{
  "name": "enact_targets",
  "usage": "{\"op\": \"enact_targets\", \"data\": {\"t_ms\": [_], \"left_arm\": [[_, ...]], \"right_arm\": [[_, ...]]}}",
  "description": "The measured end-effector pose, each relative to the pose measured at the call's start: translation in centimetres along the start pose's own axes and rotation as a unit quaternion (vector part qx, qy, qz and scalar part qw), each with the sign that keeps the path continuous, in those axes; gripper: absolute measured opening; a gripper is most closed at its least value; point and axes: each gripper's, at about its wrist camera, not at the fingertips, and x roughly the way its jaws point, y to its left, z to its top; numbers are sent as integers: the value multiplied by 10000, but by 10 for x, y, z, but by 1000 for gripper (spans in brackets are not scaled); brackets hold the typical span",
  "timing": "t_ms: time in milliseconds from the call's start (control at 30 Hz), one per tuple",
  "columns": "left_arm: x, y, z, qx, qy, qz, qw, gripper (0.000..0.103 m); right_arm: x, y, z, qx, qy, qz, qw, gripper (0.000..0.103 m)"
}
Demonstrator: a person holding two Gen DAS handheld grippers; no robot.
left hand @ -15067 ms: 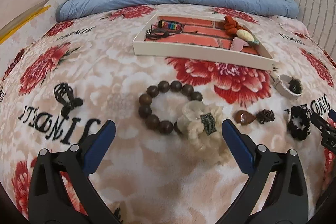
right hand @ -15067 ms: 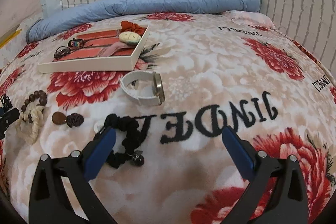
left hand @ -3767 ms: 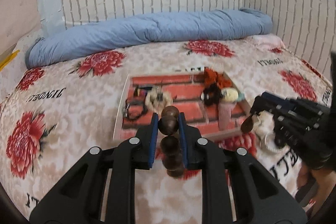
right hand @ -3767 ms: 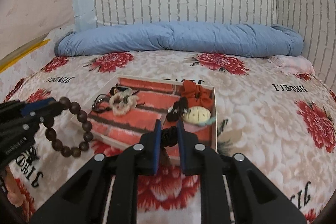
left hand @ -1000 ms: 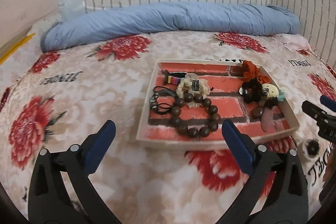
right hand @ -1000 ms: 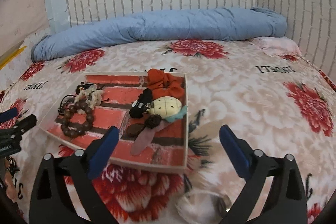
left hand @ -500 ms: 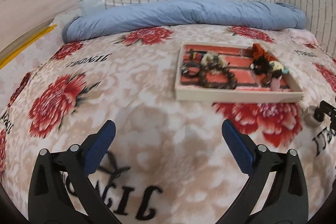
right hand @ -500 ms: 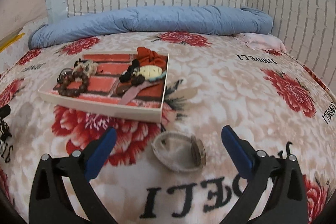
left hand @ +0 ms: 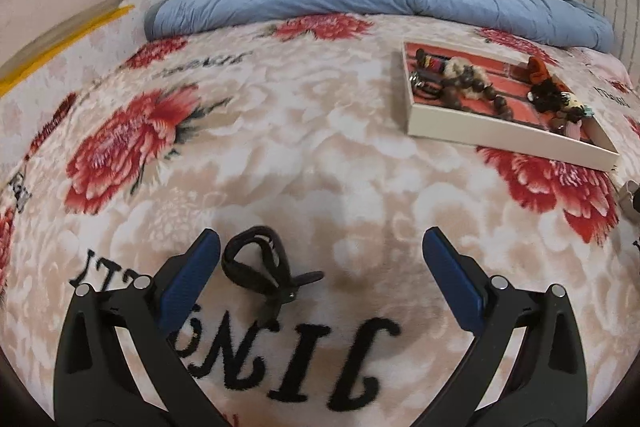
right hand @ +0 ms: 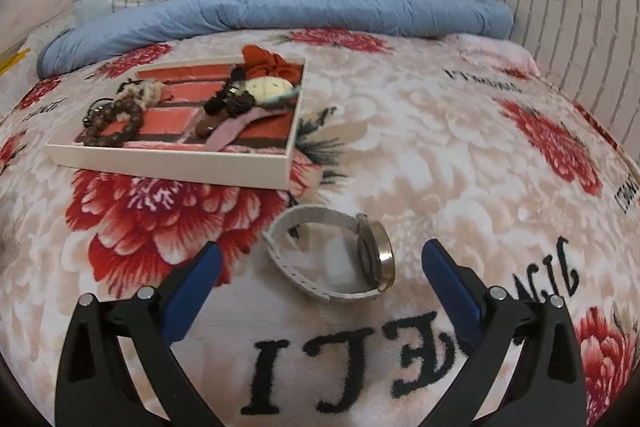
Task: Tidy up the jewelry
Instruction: 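Move the left tool to the black claw clip while the right tool approaches the white-strap watch, then grasp the black claw clip with the left tool while the right tool grasps the white-strap watch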
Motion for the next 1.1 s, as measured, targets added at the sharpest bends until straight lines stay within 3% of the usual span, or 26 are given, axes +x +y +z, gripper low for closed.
{"op": "enact_targets", "data": {"t_ms": [533, 633, 767, 933, 1100], "left_arm": [[27, 12, -3, -245, 466, -65, 9986, 98], [32, 16, -4, -346, 590, -81, 9976, 98], [35, 19, -6, -430, 670, -150, 9967, 98], [37, 20, -8, -457, 725, -247, 9960, 97], [35, 21, -9, -457, 680, -219, 9964, 83]], "right_arm": [[36, -3, 5, 49, 613, 21, 9981, 96], [38, -6, 5, 149, 622, 101, 9979, 84], [39, -4, 4, 109, 641, 207, 9977, 75], [38, -1, 4, 36, 626, 210, 9978, 72], [37, -3, 4, 53, 609, 210, 9979, 68]]}}
